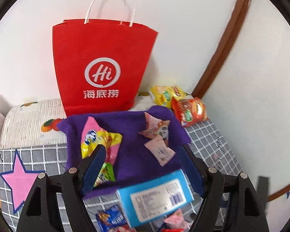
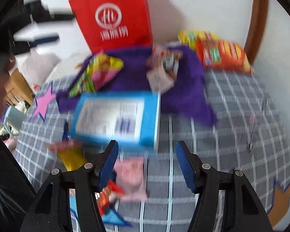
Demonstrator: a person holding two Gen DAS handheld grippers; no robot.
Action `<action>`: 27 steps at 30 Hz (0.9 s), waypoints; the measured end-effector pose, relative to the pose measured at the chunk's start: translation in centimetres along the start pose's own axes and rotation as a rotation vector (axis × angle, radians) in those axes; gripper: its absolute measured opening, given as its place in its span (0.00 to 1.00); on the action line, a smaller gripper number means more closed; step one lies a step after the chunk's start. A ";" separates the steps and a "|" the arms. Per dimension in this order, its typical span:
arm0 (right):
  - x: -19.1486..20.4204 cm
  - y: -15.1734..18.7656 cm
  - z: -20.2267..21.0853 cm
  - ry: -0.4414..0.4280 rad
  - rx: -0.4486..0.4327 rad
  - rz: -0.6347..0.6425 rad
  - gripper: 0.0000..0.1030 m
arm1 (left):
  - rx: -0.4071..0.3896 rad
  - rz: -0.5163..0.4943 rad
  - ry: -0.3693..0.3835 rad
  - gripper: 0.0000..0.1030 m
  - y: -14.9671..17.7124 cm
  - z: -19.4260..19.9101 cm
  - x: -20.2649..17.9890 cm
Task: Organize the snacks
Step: 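Move both tools back toward the snack pile beside the tissue box, then grasp the pink peach packet with the right gripper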
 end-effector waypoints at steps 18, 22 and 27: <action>1.9 5.0 -4.7 -0.078 0.006 -0.004 0.60 | 0.102 0.013 -0.123 0.74 12.0 5.0 3.7; 2.0 4.8 -4.9 -0.076 0.020 0.011 0.60 | 0.113 -0.002 -0.143 0.74 13.8 6.0 3.8; 2.6 4.4 -4.8 -0.090 0.023 0.006 0.42 | 0.105 -0.007 -0.155 0.74 14.8 7.8 4.1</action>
Point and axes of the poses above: each gripper's, at about its wrist camera, not at the fingertips, and z roughly against the way its jaws point, x to its left, y to its underside, the point moved 7 cm from there along -z, roughly the way its jaws point, and after that the axes turned 2 degrees about -z, right-handed, at the moved point
